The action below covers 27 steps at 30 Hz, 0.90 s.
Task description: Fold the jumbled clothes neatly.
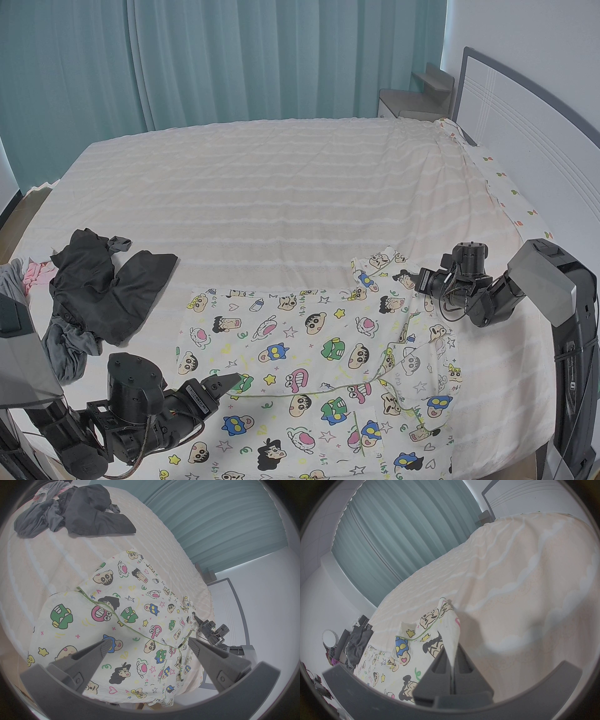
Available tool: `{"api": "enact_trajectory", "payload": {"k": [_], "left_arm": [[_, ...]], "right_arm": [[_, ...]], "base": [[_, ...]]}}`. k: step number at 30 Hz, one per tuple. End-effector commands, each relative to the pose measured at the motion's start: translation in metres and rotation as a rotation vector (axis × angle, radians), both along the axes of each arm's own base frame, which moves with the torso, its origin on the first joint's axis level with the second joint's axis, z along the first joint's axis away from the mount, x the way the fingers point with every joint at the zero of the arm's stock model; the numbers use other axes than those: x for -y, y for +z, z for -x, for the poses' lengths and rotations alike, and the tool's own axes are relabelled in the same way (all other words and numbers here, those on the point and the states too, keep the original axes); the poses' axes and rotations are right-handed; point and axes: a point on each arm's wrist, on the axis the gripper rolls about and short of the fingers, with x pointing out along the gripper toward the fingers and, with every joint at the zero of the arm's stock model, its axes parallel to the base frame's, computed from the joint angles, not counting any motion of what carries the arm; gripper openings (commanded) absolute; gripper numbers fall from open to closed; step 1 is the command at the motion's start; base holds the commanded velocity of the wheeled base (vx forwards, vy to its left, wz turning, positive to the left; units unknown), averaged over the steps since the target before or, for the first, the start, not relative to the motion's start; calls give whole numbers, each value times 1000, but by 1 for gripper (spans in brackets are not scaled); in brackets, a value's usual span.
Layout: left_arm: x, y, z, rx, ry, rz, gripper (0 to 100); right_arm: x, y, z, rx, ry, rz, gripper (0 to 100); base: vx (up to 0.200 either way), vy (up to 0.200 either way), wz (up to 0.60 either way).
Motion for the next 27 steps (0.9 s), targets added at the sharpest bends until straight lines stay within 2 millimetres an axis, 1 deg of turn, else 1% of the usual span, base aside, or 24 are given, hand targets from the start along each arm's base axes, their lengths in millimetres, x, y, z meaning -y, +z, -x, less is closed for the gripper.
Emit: {"api": "enact_trajectory", "payload": {"k": [1, 3, 4, 7, 8, 10, 12, 13, 14, 16, 18, 19, 20, 24, 25, 26, 27], "left_arm": [[0, 0, 0, -1, 1, -1, 100], [0, 0, 0, -1, 1, -1, 100], [0, 0, 0, -1, 1, -1, 100], [0, 0, 0, -1, 1, -1, 100], [0, 0, 0, -1, 1, -1, 100], [0, 0, 0, 0, 1, 0, 100], [0, 0, 0, -1, 1, -1, 100], [0, 0, 0, 0, -1, 1, 100], [0, 0, -1, 0, 1, 0, 100], [1, 0, -1, 2, 0, 4, 100], [1, 0, -1, 2, 1, 6, 100], [1, 1, -1, 4, 1, 6, 100], [1, 0, -1, 0, 2, 6, 100], [1, 0, 0, -5, 3, 13, 100], [1, 0, 0, -5, 3, 13, 100], [1, 0, 0, -8, 0, 12, 100], [1, 0, 0, -10, 0, 11, 100]], "right_arm": [[0, -2, 2, -6, 2, 6, 0], [0, -1, 1, -8, 2, 6, 0], [1, -1, 1, -6, 1, 6, 100], [2, 1, 2, -3, -3, 3, 100], [5, 4, 4, -2, -13, 2, 100], [13, 11, 11, -8, -30, 3, 100], [20, 20, 24, -23, -44, 0, 100], [22, 22, 27, -25, -48, -2, 100], [28, 30, 38, -27, -63, -6, 100], [37, 39, 55, -31, -87, -13, 100], [46, 44, 75, -37, -120, -25, 100], [48, 45, 79, -36, -130, -30, 100], [54, 48, 98, -45, -165, -57, 100], [57, 54, 144, -80, -252, -235, 100], [57, 54, 144, -80, -252, -235, 100], [57, 59, 166, -82, -290, -343, 100], [57, 60, 175, -83, -303, -383, 100]], "base": [[0, 0, 0], [0, 0, 0], [0, 0, 0], [0, 0, 0], [0, 0, 0], [0, 0, 0], [0, 0, 0], [0, 0, 0], [0, 0, 0], [0, 0, 0], [-100, 0, 0], [-200, 0, 0], [-200, 0, 0], [-200, 0, 0], [-200, 0, 0], [-200, 0, 0], [-200, 0, 0]]}}
